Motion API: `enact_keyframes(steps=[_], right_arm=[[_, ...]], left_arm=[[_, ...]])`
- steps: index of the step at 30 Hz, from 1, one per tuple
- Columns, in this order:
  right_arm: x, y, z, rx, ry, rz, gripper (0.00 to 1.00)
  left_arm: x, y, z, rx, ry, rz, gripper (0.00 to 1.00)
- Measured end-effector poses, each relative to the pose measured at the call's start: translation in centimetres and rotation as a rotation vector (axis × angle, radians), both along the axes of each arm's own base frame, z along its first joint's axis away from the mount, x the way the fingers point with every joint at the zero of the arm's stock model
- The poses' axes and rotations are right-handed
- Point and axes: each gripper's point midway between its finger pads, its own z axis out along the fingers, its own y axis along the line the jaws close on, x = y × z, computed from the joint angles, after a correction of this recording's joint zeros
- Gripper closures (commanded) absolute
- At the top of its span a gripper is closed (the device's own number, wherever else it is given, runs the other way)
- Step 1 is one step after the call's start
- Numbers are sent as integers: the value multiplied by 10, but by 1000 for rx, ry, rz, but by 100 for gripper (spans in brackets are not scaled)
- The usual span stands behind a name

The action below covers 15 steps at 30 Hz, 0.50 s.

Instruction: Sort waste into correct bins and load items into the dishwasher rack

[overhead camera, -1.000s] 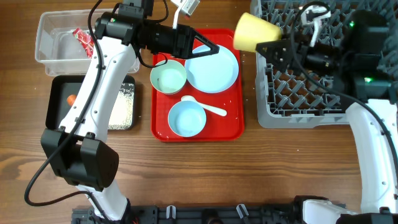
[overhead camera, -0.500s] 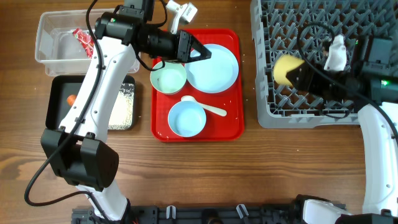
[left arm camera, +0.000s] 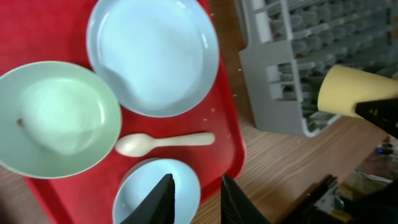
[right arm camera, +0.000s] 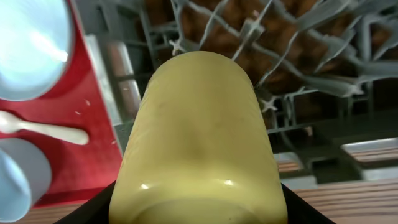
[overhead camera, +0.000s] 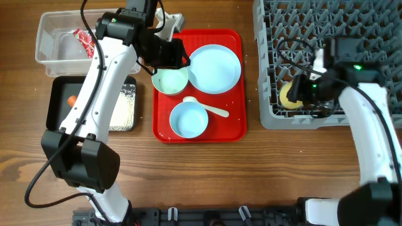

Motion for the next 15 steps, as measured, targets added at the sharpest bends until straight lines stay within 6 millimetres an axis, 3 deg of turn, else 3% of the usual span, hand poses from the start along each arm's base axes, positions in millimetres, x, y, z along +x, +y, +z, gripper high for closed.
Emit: enact_keyframes(steps=[2,5,9,12,15], right_arm=[[0,3,-10,-4,37,-3,38],[-1,4,-20,-11,78,-14,0],[1,3,-25,-14,88,-21,0],[3,5,-24,-5,81,-20,0],[11,9,-14,21,47,-18,0]], left_arm=[[0,7,-4,42,3,14,76],[1,15,-9,96,-1,33,76],[2,30,-14,170,4,62,73],[6,54,-17,183,35,142,67],[17,118,-18,187,79,325,54]])
